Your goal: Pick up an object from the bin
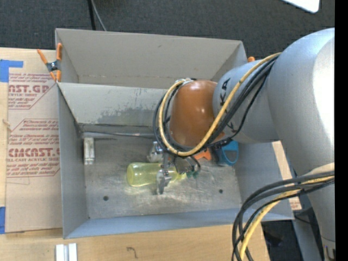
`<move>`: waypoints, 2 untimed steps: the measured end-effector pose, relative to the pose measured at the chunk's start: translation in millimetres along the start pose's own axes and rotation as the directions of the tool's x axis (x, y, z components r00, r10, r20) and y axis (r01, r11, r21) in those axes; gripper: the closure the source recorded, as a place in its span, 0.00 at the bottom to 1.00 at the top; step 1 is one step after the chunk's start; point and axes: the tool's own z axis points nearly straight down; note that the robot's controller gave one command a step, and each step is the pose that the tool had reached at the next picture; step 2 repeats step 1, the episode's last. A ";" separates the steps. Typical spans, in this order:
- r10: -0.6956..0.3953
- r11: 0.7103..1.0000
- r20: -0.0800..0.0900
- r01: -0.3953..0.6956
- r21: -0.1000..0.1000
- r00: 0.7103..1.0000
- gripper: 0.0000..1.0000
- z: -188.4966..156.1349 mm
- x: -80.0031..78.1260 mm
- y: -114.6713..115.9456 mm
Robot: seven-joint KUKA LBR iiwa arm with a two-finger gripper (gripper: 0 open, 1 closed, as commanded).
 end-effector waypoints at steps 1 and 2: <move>0.000 1.000 -0.009 0.000 0.000 1.000 1.00 -11.3 1.7 0.4; 0.000 1.000 -0.009 0.000 0.000 1.000 1.00 -11.3 1.7 0.4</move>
Offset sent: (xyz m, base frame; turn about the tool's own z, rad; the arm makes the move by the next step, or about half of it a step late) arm 0.0000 -0.0001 0.0429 0.0000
